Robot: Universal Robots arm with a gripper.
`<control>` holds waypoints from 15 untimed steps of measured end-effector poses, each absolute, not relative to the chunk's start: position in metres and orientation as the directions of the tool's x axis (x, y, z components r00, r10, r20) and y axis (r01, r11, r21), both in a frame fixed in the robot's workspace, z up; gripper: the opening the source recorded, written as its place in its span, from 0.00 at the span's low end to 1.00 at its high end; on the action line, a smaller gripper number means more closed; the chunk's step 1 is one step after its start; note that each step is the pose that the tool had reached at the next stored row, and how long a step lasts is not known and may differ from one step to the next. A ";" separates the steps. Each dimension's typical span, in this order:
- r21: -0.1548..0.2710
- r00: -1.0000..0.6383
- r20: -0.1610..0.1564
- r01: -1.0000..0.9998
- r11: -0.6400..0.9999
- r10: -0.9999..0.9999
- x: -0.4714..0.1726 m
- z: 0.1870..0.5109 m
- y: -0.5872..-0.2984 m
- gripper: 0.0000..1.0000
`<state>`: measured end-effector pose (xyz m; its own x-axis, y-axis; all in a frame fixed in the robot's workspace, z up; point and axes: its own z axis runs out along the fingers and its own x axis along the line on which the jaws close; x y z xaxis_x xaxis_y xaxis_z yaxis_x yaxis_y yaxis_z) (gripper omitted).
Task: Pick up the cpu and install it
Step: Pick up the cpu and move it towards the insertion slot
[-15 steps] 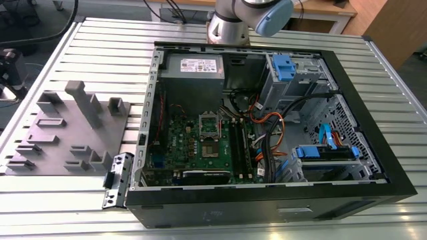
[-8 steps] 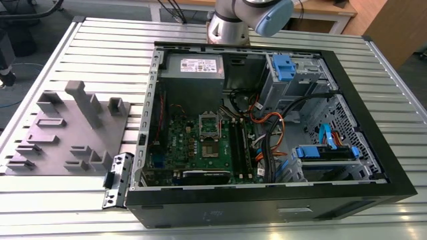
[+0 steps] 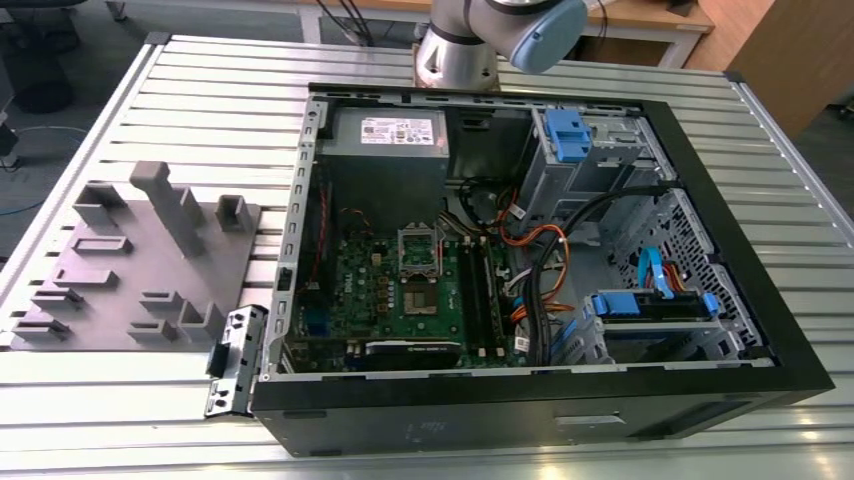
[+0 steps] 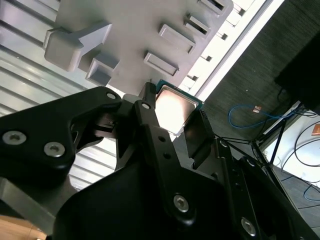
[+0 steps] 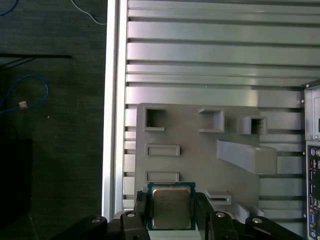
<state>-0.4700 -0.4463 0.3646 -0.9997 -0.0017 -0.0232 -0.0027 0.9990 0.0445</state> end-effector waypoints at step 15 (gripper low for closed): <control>0.044 -1.000 -0.023 -0.003 0.999 -0.002 -0.469 0.369 -0.446 0.47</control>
<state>-0.4691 -0.4463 0.3690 -0.9997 -0.0018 -0.0230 -0.0029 0.9990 0.0444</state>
